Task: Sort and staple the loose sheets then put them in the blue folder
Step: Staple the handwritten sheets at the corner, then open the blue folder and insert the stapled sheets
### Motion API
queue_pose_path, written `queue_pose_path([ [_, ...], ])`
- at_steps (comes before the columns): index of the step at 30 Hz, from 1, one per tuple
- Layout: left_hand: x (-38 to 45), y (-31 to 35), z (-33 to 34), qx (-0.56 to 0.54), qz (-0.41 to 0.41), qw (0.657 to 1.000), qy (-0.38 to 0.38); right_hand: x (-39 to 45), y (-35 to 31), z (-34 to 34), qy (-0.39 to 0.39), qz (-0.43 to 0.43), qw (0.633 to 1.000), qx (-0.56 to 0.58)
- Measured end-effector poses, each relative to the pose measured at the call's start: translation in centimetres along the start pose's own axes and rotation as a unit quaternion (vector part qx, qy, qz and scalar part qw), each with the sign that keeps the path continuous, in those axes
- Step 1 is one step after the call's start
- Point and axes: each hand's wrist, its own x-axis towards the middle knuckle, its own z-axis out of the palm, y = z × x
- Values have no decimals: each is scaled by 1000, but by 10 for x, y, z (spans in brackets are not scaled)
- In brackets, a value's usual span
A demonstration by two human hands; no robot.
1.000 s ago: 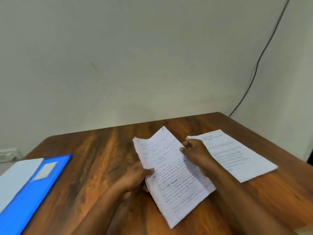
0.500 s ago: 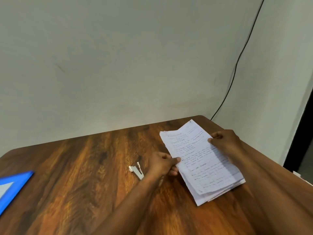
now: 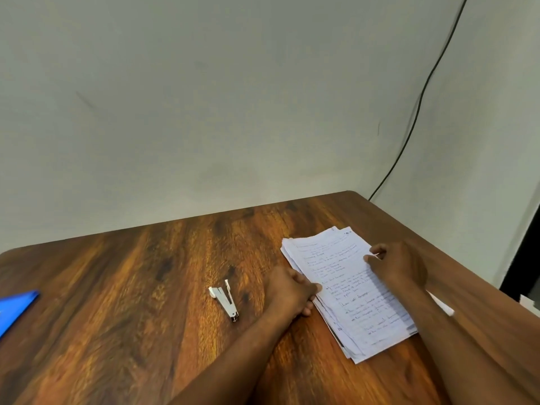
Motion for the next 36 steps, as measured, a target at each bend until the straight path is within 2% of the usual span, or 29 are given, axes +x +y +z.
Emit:
queue_pose_path([
  [5, -4, -1, 4, 54, 25, 998, 28, -3, 9, 0, 9, 15, 999, -34],
  [8, -17, 0, -3, 108, 88, 988, 73, -8, 11, 2, 19, 13, 998, -53],
  [13, -54, -7, -56, 178, 198, 942, 205, -20, 0, -5, 80, -82, 986, -121],
  [16, -66, -21, -116, 222, 241, 911, 250, -45, -40, -5, 68, -134, 984, -97],
  [19, -74, -45, -187, 280, 213, 888, 296, -91, -103, 7, 1, -203, 979, -29],
  [24, -102, -82, -287, 345, 103, 857, 369, -171, -197, 57, -120, -283, 951, 18],
  [29, -136, -117, -358, 392, 15, 835, 386, -241, -277, 95, -160, -383, 910, 8],
  [36, -177, -168, -441, 424, -55, 803, 415, -330, -370, 139, -232, -442, 866, 18],
])
